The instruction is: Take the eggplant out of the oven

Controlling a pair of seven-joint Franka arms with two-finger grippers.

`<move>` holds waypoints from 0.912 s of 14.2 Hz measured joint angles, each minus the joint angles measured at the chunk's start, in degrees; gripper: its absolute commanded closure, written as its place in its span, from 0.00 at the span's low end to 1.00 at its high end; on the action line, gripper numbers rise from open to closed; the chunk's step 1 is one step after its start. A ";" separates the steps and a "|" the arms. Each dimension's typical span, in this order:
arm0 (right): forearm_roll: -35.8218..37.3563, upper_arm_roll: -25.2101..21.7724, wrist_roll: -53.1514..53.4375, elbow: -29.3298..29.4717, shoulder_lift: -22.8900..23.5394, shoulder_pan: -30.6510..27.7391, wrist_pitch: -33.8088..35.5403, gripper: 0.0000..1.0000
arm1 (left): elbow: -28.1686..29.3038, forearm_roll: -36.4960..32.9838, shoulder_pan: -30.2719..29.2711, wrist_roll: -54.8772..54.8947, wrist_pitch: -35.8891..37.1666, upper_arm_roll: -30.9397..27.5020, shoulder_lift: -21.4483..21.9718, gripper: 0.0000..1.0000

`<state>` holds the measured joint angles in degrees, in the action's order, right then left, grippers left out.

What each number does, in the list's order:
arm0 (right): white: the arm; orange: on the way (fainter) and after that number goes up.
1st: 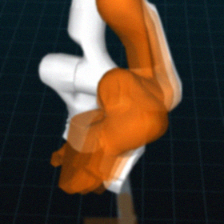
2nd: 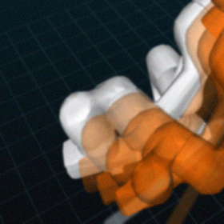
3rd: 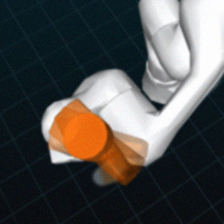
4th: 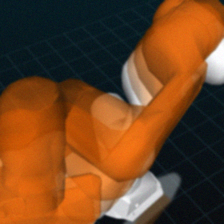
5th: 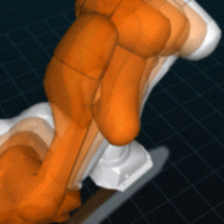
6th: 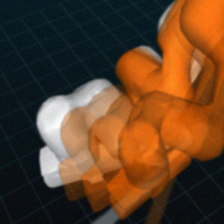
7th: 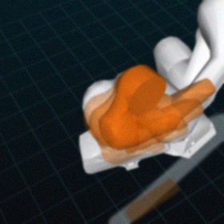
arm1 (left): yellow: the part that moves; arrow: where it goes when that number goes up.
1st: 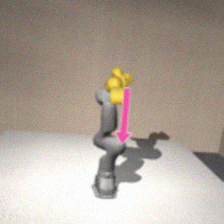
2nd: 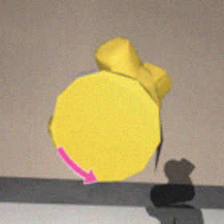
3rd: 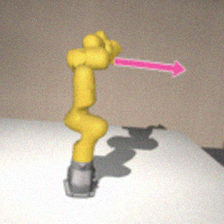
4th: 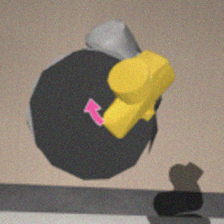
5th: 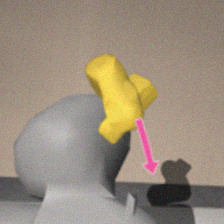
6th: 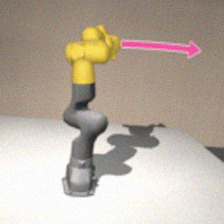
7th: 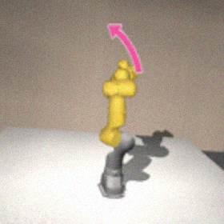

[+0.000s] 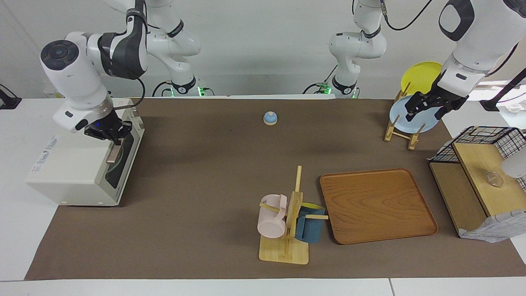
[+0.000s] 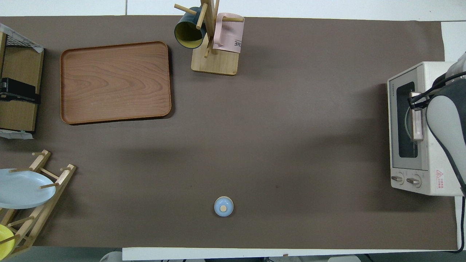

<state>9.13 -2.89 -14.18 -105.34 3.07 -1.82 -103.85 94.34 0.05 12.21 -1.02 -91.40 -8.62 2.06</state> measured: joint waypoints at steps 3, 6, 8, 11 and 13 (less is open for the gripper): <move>3.27 0.05 -0.18 -2.26 0.44 0.11 -1.99 1.00 | 0.00 0.00 0.00 0.00 0.01 0.00 0.00 0.00; 3.82 0.13 -0.24 -2.95 0.25 0.58 -2.76 1.00 | 0.00 0.00 0.00 0.00 0.01 0.00 0.00 0.00; 3.63 0.31 0.17 -5.09 -0.58 2.02 -5.12 1.00 | 0.00 0.00 0.00 0.00 0.02 0.00 0.00 0.00; 2.68 1.09 3.81 -8.53 0.73 6.54 -9.97 1.00 | 0.00 0.00 0.00 0.00 0.02 0.00 0.00 0.00; 1.48 1.48 7.11 -10.05 4.35 8.63 -14.39 1.00 | 0.00 0.00 0.00 0.00 0.02 0.00 0.00 0.00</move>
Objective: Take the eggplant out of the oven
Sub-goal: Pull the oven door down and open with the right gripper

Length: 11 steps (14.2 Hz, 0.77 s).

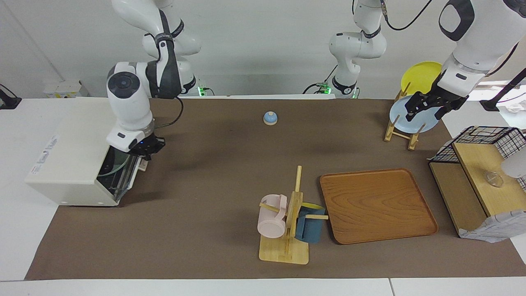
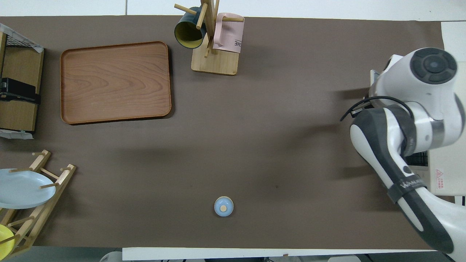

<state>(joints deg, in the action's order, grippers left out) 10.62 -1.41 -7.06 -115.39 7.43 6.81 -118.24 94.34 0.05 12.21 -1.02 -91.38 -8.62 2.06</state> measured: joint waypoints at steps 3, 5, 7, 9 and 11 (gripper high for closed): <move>-1.46 0.06 1.64 -0.45 6.80 0.98 -6.73 1.00 | 0.00 0.00 0.00 0.00 0.00 0.00 0.00 0.00; -1.99 -0.13 3.39 -0.13 9.25 1.24 -9.36 0.92 | 0.00 0.00 0.00 0.00 0.00 0.00 0.00 0.00; -5.57 -0.33 4.61 1.04 9.47 2.82 -9.50 0.83 | 0.00 0.00 0.00 0.00 0.00 0.00 0.00 0.00; -7.53 -0.40 6.25 4.06 8.48 5.26 -5.89 0.56 | 0.00 0.00 0.00 0.00 0.00 0.00 0.00 0.00; -7.67 -0.77 7.55 6.04 5.33 5.36 0.34 0.47 | 0.00 0.00 0.00 0.00 0.00 0.00 0.00 0.00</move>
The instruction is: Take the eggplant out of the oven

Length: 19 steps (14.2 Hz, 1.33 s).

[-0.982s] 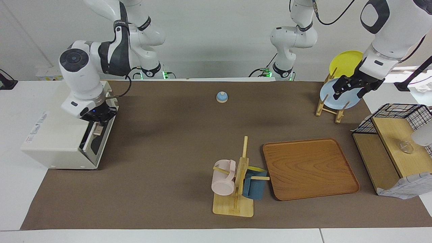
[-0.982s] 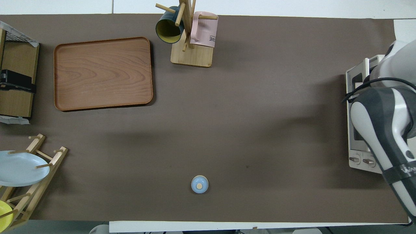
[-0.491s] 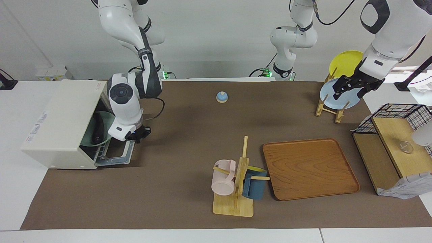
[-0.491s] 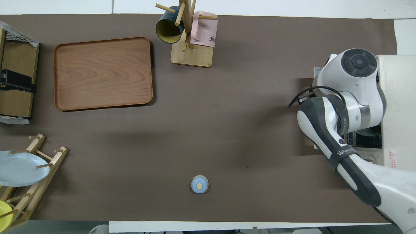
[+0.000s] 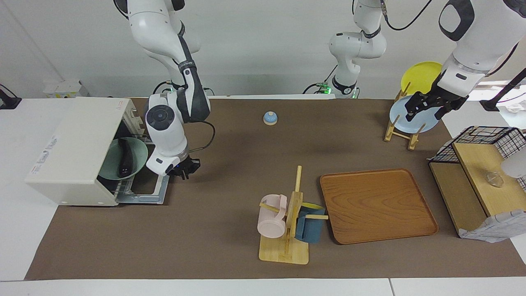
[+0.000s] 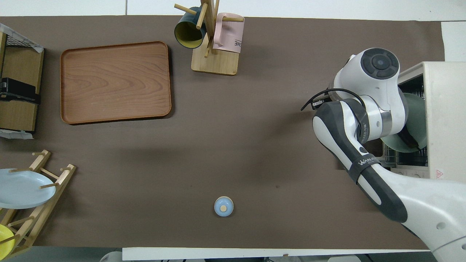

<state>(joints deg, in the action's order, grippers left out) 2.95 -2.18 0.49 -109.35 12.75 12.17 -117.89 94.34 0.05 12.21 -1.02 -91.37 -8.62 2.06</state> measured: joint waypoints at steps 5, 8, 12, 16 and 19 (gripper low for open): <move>0.03 -1.11 -2.86 -1.34 -6.20 -9.96 9.41 0.46 | 0.00 0.00 0.00 0.00 0.00 0.00 0.00 0.00; 0.99 -1.18 -3.94 -4.95 -6.23 -11.77 6.54 0.48 | 0.00 0.00 0.00 0.00 0.00 0.00 0.00 0.00; 2.42 -1.05 -4.57 -9.45 -6.43 -12.03 0.77 0.77 | 0.00 0.00 0.00 0.00 0.00 0.00 0.00 0.00; 10.26 -0.49 -7.18 -10.21 -6.49 -11.60 -0.42 1.00 | 0.00 0.00 0.00 0.00 0.00 0.00 0.00 0.00; 11.76 -0.21 -5.46 -8.97 -7.04 -6.75 0.67 1.00 | 0.00 0.00 0.00 0.00 0.02 -0.01 0.00 0.00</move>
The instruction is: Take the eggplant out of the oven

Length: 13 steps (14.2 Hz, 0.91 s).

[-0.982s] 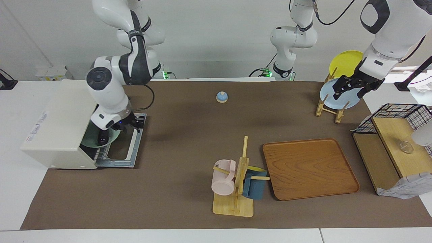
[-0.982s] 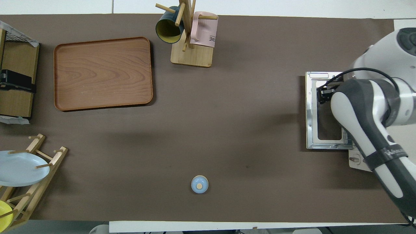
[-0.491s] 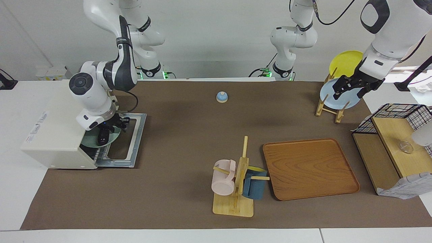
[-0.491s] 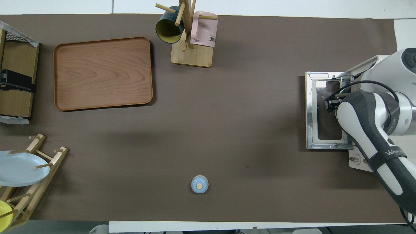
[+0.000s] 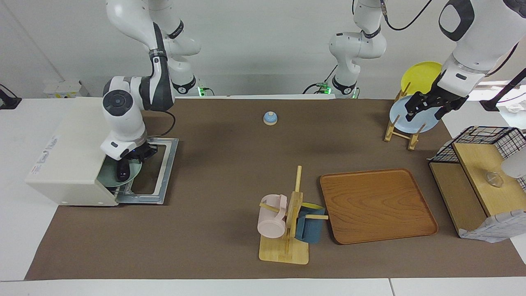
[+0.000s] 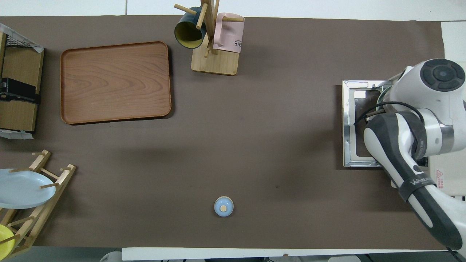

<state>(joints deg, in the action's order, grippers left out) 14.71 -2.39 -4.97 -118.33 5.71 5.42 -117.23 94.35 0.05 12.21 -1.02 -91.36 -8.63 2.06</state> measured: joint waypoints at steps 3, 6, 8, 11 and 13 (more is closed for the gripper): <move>-0.04 0.43 13.61 7.03 2.10 12.24 7.24 1.00 | 0.05 -0.06 -0.17 -0.03 0.07 -0.05 0.00 0.00; -2.84 1.25 31.76 20.25 10.52 25.39 13.49 1.00 | 0.08 -0.07 -1.59 -0.03 0.16 -0.12 0.00 0.00; -8.09 1.46 41.44 31.65 19.87 31.51 15.88 1.00 | 0.10 -0.07 -2.81 -0.03 0.29 -0.15 0.00 0.00; -9.93 1.89 51.74 45.20 33.14 37.48 14.30 0.98 | 0.14 -0.07 -4.56 -0.03 1.02 -0.20 0.01 0.00; -10.10 3.22 57.75 48.29 37.42 38.35 10.44 0.80 | 1.09 -0.07 -5.14 -0.03 1.16 -0.21 0.37 0.00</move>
<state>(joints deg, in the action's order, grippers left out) 4.61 0.84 52.77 -70.04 43.13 43.78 -106.79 95.43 -0.03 7.07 -1.04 -90.20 -8.84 2.43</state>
